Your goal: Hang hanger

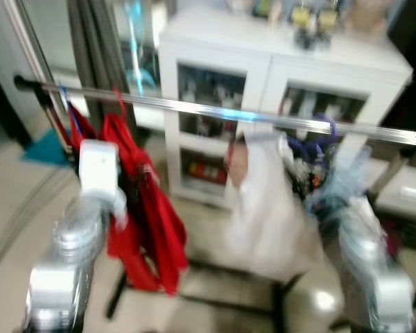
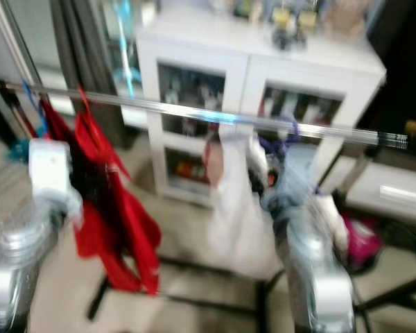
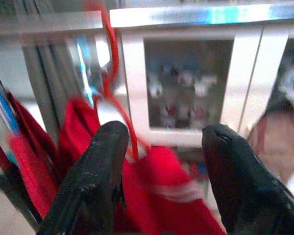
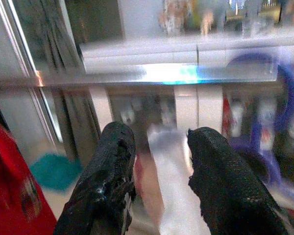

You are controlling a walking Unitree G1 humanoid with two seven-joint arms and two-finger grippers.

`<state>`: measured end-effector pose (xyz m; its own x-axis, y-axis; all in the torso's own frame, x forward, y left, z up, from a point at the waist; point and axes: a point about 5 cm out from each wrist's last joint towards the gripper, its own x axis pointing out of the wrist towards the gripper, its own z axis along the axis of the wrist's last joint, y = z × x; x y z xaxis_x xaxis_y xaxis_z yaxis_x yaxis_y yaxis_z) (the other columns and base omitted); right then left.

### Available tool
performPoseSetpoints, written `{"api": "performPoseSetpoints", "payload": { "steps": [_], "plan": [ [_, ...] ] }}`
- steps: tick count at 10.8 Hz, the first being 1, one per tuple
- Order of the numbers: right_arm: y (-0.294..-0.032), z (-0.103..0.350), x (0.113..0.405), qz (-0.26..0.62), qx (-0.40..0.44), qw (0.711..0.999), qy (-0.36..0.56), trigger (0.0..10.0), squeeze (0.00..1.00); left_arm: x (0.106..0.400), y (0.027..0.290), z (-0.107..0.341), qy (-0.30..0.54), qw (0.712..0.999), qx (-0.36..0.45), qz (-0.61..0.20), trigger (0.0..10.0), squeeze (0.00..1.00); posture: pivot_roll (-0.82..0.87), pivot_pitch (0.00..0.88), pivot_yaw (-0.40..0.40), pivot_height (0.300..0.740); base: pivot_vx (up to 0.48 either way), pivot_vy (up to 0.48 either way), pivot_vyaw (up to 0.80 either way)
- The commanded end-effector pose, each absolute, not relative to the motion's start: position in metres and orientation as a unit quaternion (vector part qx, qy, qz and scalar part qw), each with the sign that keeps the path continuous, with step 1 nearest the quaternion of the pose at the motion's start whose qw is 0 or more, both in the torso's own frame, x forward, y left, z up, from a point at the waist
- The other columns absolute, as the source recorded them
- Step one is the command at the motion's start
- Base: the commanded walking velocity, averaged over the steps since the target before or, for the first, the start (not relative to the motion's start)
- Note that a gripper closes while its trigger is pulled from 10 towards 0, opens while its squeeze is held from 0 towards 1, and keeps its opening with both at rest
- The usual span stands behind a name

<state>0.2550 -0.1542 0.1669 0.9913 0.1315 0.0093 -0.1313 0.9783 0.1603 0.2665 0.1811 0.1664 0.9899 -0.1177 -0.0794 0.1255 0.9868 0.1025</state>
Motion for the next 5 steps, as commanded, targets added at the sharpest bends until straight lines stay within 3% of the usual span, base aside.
{"api": "performPoseSetpoints", "payload": {
  "steps": [1, 3, 4, 5],
  "plan": [
    [-0.1633, 0.1519, 0.2516, 0.041, 0.087, 0.995, 0.039, 10.0, 0.0, 0.2651, 0.1807, 0.1541, 0.067, 0.994, 0.058, -0.061, 10.0, 0.0, -0.05, 0.0, 0.034, 0.74, 0.0, 0.0, 0.0],
    [-0.1664, 0.1522, 0.2495, 0.03, 0.092, 0.994, 0.047, 10.0, 0.0, 0.2687, 0.175, 0.1551, 0.076, 0.992, 0.056, -0.078, 10.0, 0.0, -0.06, 0.0, 0.053, 0.74, 0.0, 0.0, 0.0],
    [-0.1639, 0.154, 0.2487, 0.047, 0.087, 0.994, 0.053, 10.0, 0.0, 0.2709, 0.1745, 0.1555, 0.082, 0.992, 0.055, -0.078, 10.0, 0.38, -0.06, 0.0, 0.055, 0.74, 0.0, 0.0, 0.0],
    [-0.1612, 0.155, 0.2461, 0.069, 0.084, 0.993, 0.052, 10.0, 1.0, 0.2707, 0.1736, 0.156, 0.078, 0.992, 0.052, -0.086, 10.0, 1.0, -0.06, 0.0, 0.056, 0.74, 0.0, 0.0, 0.0]
  ]
}}
